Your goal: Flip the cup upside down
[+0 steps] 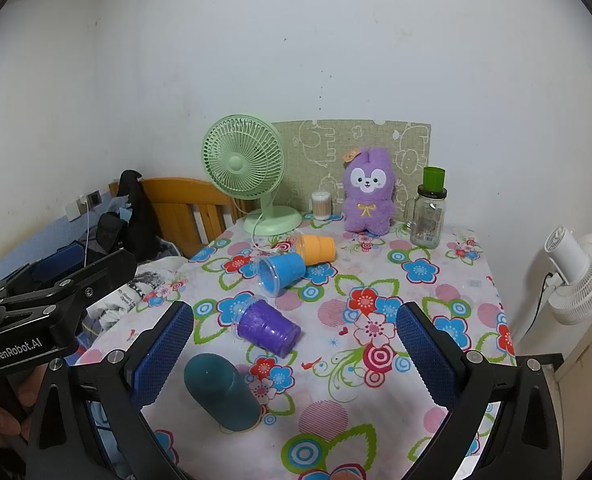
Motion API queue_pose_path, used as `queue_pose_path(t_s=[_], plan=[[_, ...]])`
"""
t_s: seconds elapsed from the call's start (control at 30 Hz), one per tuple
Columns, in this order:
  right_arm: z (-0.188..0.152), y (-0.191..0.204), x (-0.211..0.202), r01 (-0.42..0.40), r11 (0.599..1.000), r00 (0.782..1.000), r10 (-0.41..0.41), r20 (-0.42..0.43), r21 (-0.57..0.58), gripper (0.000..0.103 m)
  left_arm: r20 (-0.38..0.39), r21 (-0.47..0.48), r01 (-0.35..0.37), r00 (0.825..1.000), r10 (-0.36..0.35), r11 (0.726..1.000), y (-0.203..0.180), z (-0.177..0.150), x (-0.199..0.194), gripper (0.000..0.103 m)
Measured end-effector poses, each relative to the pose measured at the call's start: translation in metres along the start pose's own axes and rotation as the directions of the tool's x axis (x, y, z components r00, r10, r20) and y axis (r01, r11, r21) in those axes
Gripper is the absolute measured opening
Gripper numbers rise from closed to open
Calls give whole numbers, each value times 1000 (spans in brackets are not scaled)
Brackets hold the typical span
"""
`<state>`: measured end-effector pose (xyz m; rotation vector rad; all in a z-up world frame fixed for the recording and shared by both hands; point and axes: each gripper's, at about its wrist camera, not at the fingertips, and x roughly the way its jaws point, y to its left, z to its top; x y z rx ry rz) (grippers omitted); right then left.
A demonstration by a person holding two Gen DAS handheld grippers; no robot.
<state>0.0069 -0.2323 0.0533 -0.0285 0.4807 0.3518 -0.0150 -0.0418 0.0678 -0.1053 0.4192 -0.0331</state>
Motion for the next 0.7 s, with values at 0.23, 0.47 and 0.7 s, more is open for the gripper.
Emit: queue_pose_path(t_s=[0.23,0.47,0.7], plan=[[0,0,0,-1,1000,1000,1,-1,1,102,-1,0,0,1000,0,1000,0,0,0,102],[1,1,1,-5,1000,1000,5,-4,1,102,-1,0,0,1000,0,1000,0,0,0,102],[1,3,1,-8,1000,1000,8,-3,-1,102,1,1,-1,1000,1,1000,0,0,0,102]])
